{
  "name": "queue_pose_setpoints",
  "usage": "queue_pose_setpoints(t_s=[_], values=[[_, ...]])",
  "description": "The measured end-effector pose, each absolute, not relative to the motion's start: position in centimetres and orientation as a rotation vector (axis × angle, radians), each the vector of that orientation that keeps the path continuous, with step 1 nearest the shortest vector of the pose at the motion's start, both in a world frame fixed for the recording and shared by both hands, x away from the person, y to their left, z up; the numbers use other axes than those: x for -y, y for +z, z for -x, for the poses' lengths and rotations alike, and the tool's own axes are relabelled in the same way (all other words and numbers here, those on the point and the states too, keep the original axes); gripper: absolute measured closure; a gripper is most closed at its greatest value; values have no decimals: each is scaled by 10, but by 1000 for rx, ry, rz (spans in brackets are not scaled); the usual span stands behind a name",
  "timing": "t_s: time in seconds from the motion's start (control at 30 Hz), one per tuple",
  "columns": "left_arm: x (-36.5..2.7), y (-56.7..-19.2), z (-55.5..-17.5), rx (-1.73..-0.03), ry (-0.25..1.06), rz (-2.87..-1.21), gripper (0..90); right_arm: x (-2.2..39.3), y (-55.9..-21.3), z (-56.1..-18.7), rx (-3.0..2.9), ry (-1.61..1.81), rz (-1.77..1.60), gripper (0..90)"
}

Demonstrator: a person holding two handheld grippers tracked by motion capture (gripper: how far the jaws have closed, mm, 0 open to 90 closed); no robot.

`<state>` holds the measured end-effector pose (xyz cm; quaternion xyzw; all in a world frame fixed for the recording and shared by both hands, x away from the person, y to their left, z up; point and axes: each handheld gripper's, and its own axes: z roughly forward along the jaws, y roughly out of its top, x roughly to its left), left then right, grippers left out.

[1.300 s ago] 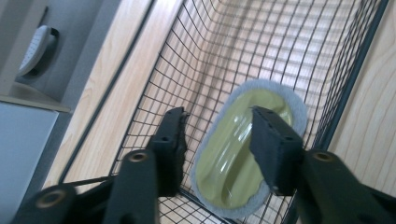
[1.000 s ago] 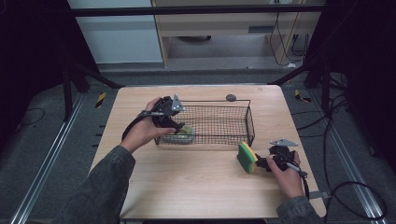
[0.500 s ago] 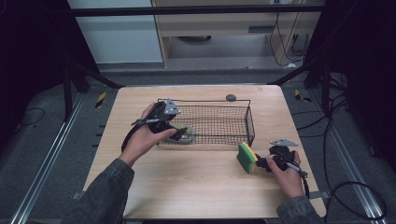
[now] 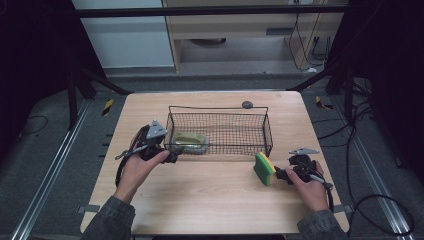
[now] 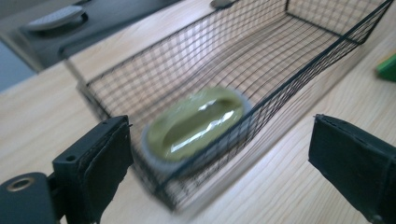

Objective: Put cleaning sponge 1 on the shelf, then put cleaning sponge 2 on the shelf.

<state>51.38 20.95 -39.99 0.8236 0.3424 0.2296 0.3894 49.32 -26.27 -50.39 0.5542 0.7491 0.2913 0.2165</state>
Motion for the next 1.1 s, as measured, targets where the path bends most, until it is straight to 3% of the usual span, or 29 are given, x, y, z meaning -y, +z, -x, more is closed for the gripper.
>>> queue_pose_setpoints(t_s=[0.33, 0.5, 0.83, 1.1], values=[[-272, -467, -492, -1164, 535, -2119, 45, 268, -481, -461, -2093, 811, -1513, 95], [-289, -475, -489, -1261, 534, -2047, 50, 264, -484, -449, -2159, 768, -1513, 112], [-282, -498, -498, -1264, 442, -2141, 48, 247, -478, -425, -2254, 803, -1474, 144], [-279, -506, -498, -1225, 512, -2114, 0, 222, -463, -422, -2357, 785, -1419, 152]])
